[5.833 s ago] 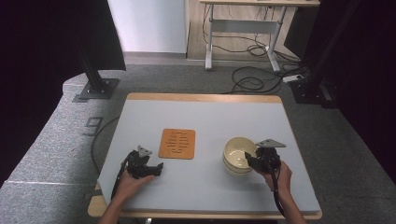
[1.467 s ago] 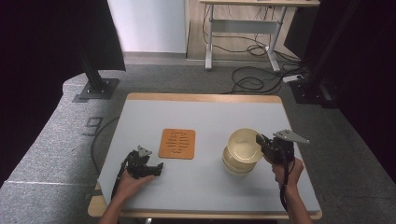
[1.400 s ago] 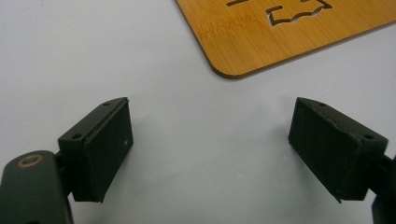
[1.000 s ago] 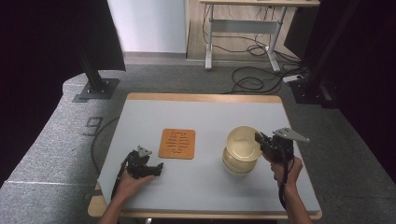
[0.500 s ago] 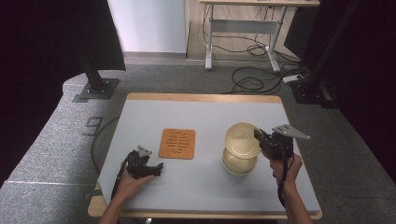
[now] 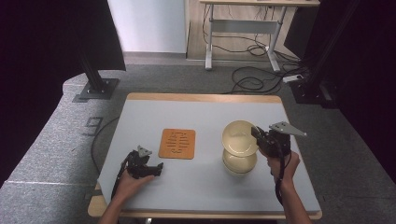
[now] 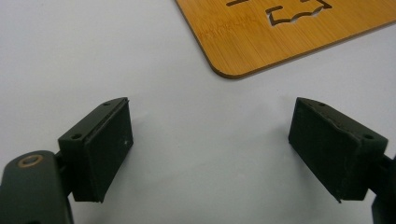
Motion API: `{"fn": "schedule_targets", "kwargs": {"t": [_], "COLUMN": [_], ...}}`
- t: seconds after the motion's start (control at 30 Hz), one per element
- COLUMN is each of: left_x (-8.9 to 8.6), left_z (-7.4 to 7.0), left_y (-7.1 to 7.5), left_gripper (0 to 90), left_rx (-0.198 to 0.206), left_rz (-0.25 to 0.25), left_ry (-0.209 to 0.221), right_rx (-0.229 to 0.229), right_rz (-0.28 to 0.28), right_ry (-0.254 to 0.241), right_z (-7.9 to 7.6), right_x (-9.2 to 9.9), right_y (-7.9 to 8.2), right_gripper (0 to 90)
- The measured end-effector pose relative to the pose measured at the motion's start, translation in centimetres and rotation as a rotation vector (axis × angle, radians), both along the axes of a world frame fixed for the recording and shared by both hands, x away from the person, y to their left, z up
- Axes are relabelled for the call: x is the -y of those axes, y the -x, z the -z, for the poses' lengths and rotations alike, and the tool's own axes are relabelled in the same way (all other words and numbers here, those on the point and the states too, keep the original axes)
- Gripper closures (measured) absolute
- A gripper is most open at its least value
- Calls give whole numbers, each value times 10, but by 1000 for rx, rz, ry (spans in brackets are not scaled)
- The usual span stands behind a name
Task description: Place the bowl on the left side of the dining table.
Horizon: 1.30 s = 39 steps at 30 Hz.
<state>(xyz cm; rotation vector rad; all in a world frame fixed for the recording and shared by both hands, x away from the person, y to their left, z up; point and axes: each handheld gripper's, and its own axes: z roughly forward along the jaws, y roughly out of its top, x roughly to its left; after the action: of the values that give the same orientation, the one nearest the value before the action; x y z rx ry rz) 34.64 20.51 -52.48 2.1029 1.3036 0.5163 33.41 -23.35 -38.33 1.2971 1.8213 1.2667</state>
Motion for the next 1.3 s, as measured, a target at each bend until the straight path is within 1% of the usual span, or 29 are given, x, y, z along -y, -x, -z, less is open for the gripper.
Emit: {"fn": "schedule_targets", "kwargs": {"t": [0.27,0.63,1.3], "left_x": [0,0,0], "left_z": [0,0,0], "left_y": [0,0,0], "left_gripper": [138,138,138], "left_rx": [0,0,1], "left_rz": [0,0,-1], "left_ry": [-1,-1,1], "right_rx": [0,1,-14], "right_rz": [-17,-29,-66], "right_ry": [4,9,16], "right_z": [-2,-4,1], "right_x": [-11,-21,-50], "right_y": [-4,-8,-20], "right_gripper": [821,821,820]}}
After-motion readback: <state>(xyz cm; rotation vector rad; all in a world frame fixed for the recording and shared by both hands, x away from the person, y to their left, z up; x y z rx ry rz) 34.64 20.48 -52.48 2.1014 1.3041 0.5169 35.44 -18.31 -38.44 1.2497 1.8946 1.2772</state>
